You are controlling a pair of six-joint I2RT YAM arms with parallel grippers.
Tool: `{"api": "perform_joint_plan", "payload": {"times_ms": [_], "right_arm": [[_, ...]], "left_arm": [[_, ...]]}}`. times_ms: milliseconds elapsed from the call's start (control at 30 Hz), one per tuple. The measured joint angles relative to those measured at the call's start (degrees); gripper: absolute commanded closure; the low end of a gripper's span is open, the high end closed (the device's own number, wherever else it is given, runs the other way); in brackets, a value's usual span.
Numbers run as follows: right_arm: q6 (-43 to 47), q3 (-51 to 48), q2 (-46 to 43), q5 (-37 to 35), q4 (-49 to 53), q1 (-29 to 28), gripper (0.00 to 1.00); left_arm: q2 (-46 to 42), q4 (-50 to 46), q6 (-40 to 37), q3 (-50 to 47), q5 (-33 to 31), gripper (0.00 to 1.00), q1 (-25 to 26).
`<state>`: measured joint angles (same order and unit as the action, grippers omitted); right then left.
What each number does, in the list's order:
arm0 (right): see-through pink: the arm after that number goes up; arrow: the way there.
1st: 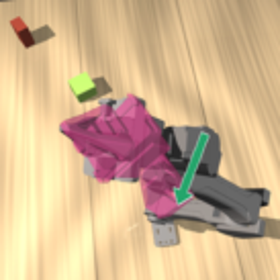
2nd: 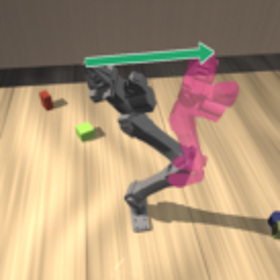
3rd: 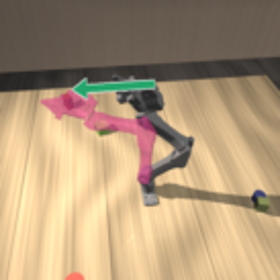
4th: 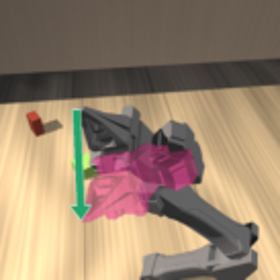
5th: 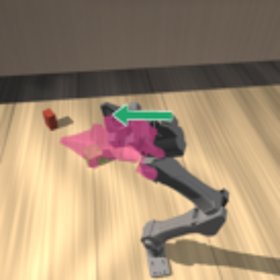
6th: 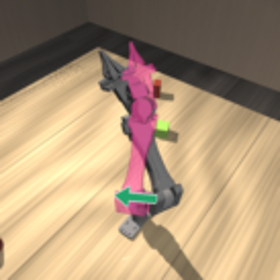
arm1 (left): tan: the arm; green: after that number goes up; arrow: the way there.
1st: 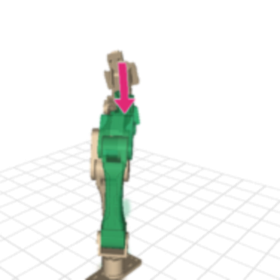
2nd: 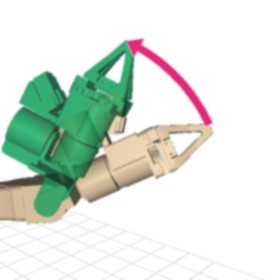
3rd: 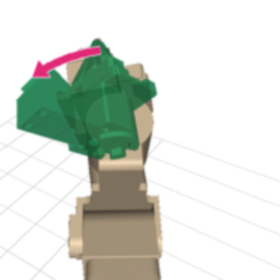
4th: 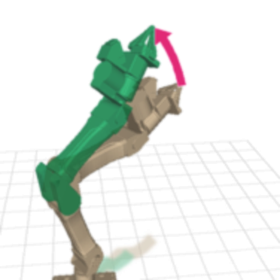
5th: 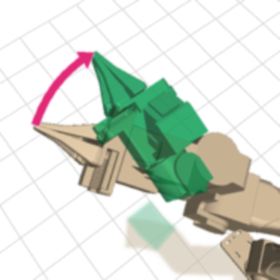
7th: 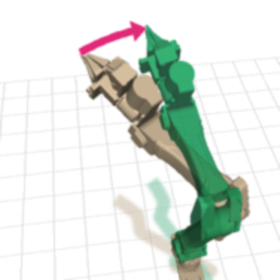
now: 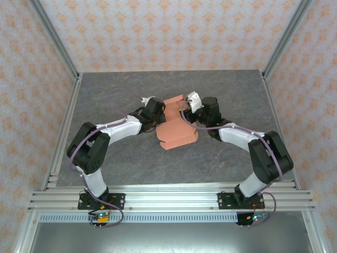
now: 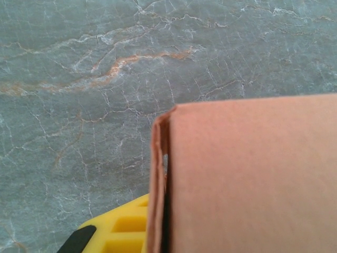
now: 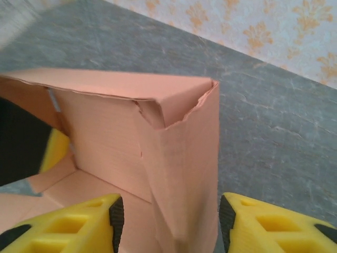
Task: Fold the paper box
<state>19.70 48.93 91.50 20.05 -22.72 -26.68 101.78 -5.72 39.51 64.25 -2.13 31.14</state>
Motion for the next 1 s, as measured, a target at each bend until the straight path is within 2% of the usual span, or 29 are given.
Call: {"api": "perform_joint_plan", "payload": {"times_ms": [133,367,467,533,633,700,800,1000], "right_arm": [[-0.39,1.73,3.85,-12.50,-1.16,-2.93,0.74],[0.72,4.20,12.46,-33.31,-10.03,-7.85,0.86],[3.10,5.05,14.97,-40.15,-12.96,-10.21,0.86],[4.22,5.29,15.85,-43.50,-14.71,-11.23,0.81],[4.55,5.29,16.46,-44.87,-17.35,-11.47,0.69],[4.55,5.22,16.61,-44.19,-18.60,-11.28,0.67],[3.41,3.96,16.22,-40.48,-19.93,-10.67,0.64],[0.50,-0.04,11.21,-29.44,-19.67,-8.48,0.47]], "left_arm": [[0.09,0.00,1.77,0.00,1.46,1.00,0.00],[1.75,0.15,5.75,0.13,3.26,1.00,0.00],[2.01,0.17,6.75,0.24,3.15,1.00,0.00],[2.03,0.20,7.19,0.24,3.19,1.00,0.00],[2.01,0.17,7.39,0.48,3.19,1.00,0.00],[2.01,0.17,7.41,0.55,3.13,1.00,0.00],[2.01,-0.24,6.97,0.57,2.75,1.00,0.00],[2.03,-1.51,4.50,0.76,1.44,1.00,0.02]]}}
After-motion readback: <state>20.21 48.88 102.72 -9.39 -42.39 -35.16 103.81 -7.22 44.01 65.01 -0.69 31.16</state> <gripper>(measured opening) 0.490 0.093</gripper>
